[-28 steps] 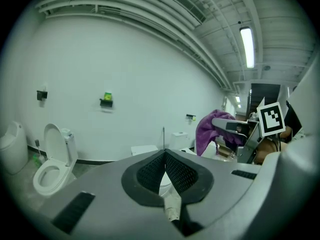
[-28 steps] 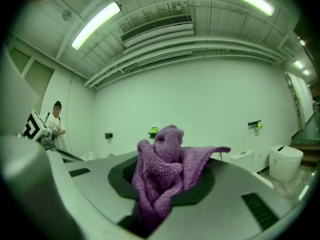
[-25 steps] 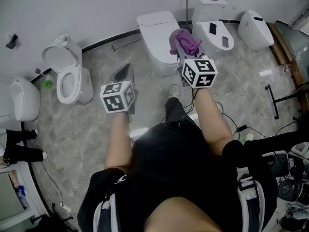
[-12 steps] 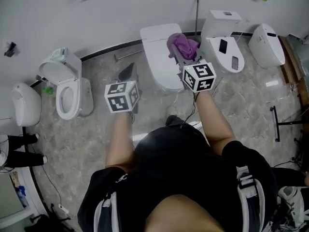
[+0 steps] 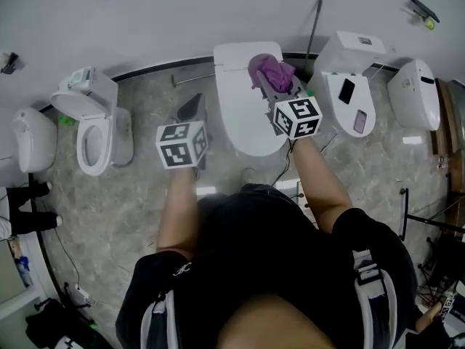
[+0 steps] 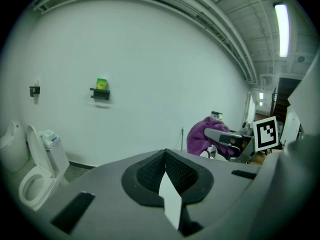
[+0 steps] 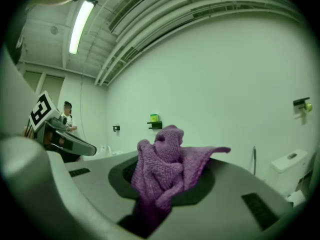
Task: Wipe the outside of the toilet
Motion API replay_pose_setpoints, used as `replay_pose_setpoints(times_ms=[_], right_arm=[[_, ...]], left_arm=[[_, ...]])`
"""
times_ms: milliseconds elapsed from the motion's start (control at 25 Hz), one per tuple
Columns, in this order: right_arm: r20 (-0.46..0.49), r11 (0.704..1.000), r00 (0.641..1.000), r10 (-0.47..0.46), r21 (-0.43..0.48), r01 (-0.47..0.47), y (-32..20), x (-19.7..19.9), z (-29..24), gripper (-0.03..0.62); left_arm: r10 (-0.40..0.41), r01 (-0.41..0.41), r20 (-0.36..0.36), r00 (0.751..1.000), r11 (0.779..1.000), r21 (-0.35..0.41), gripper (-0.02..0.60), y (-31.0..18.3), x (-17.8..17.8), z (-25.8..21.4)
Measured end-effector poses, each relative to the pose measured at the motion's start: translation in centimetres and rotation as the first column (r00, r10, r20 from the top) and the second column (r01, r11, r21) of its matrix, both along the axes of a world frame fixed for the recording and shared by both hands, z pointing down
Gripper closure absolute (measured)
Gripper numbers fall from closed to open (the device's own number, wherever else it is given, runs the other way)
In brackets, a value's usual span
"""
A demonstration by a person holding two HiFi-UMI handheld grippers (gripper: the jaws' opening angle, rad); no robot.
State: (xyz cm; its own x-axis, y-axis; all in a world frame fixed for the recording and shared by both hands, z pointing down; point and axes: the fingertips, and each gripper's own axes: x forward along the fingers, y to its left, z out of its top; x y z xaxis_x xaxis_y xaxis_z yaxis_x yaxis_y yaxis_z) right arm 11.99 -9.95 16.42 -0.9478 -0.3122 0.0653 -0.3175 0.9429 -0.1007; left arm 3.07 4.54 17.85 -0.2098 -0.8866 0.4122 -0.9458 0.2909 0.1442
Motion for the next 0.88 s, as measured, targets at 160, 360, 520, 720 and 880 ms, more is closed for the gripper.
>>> replay_pose_setpoints(times_ms=[160, 360, 520, 720, 880], right_arm=[[0.012, 0.993, 1.000, -0.028, -0.112, 0.029, -3.4, -4.0, 3.3, 0.500], [-0.010, 0.982, 0.992, -0.125, -0.141, 0.122, -5.6, -10.6, 6.5, 0.500], [-0.047, 0.977, 0.989, -0.144, -0.164, 0.135, -7.4, -16.5, 10.4, 0.500], [-0.119, 0.958, 0.980, -0.156, -0.259, 0.121, -11.0, -24.2, 17.8, 0.499], [-0.219, 0.946, 0.959, -0.177, -0.307, 0.105, -13.8, -31.3, 25.6, 0.499]], left_arm=[[-0.047, 0.046, -0.028, 0.998, 0.997, -0.057, 0.574, -0.7, -2.7, 2.5], [-0.082, 0.075, -0.068, 0.994, 0.992, -0.100, 0.574, -2.3, -7.4, 5.4], [-0.057, 0.048, -0.085, 0.995, 0.993, -0.112, 0.574, -5.0, -12.4, 8.1], [-0.009, -0.005, -0.119, 0.993, 0.993, -0.119, 0.574, -9.7, -18.9, 13.8], [0.017, -0.040, -0.159, 0.987, 0.989, -0.140, 0.574, -12.8, -24.8, 19.4]])
